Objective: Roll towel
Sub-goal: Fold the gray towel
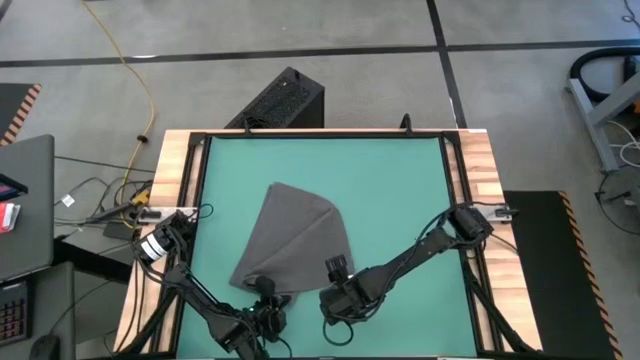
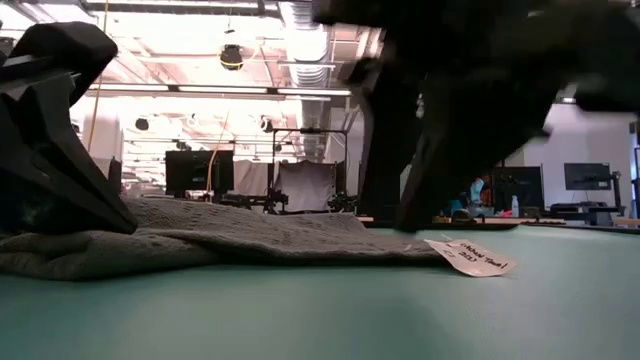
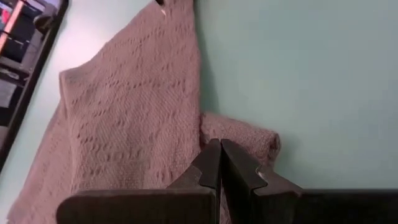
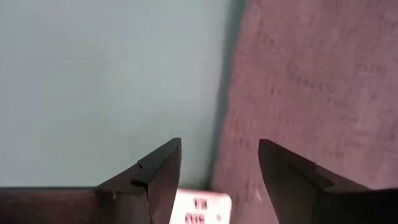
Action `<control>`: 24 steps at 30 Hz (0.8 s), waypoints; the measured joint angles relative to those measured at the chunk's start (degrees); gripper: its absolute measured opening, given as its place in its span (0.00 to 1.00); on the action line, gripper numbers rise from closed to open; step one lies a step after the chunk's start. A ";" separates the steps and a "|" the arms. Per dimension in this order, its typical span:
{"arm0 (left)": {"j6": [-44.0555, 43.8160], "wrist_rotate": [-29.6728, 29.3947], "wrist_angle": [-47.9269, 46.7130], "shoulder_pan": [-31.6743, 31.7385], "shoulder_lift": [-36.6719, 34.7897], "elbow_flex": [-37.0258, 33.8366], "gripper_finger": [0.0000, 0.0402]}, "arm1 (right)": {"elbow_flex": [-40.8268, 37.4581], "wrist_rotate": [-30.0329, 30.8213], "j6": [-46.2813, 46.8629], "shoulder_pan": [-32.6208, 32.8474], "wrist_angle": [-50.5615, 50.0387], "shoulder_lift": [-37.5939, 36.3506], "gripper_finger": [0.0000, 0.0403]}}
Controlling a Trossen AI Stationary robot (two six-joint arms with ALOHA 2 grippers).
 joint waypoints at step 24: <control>0.72 6.87 -1.57 -0.55 0.07 -0.17 0.00 | -6.25 4.29 -2.90 -5.24 12.80 3.46 0.34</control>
